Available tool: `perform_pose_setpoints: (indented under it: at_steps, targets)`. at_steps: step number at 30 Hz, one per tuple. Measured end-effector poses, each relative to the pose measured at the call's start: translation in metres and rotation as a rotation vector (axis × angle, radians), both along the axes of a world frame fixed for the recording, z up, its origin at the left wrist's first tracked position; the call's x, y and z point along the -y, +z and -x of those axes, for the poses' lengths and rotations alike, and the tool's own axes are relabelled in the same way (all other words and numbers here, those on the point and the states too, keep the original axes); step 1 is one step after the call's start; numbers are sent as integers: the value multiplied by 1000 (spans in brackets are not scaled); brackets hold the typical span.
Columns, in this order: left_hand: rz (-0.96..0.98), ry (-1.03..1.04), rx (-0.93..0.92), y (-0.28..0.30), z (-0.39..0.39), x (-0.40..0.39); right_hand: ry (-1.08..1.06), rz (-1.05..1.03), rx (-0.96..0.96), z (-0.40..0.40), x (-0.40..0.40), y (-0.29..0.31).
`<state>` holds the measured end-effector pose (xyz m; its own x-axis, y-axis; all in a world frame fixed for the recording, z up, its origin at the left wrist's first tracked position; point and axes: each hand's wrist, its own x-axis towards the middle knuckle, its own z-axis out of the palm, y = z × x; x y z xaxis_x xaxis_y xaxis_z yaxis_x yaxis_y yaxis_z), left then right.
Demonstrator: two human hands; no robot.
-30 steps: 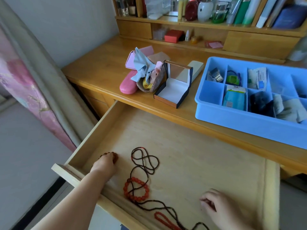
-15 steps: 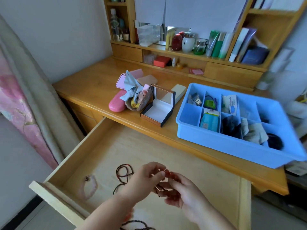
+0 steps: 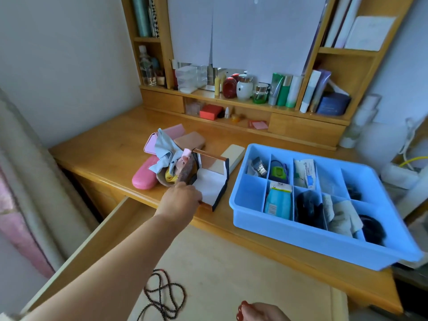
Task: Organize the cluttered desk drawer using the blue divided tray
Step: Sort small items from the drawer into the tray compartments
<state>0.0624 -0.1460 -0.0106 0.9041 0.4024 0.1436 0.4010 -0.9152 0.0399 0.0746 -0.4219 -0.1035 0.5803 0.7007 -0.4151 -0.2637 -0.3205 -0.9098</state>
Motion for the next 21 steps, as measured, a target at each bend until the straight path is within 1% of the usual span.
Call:
perform_pose_setpoints:
  at_steps: [2,6,7,10,11,12,13,14,15,16,17,18,19,20,21]
  targets:
    - [51,-42,31,-8,0,13,108,32,-5,-4,3,16]
    - [124,-71,105,-17,7,41,155,101,100,-18,2,39]
    - [158,-58,159,-17,10,46,159,107,136,-19,-1,46]
    - [327,-13,525,-11,28,67,205,153,326,-24,-3,62]
    - [423,-16,601,-13,36,77,215,162,370,-26,-6,67]
    - [574,-36,628,-12,44,92,233,168,428,-25,-6,75]
    - [780,-48,596,-14,50,107,261,154,467,-24,-8,83]
    - [1020,-45,511,-15,55,120,270,121,485,-24,-12,89]
    - [1250,-37,434,-15,58,131,263,70,489,-25,-15,93]
    - [1443,-10,408,-15,60,138,228,27,511,-26,-17,98]
    - [1577,33,423,-15,62,142,169,1,541,-27,-18,101]
    - [1659,83,452,-15,64,145,102,-36,530,-28,-19,104]
    - [1717,129,478,-14,66,146,38,-102,456,-28,-20,106]
    - [1769,157,497,-13,67,147,-19,-192,292,-28,-21,108]
    - [1815,157,509,-13,68,147,-53,-295,68,-28,-24,111]
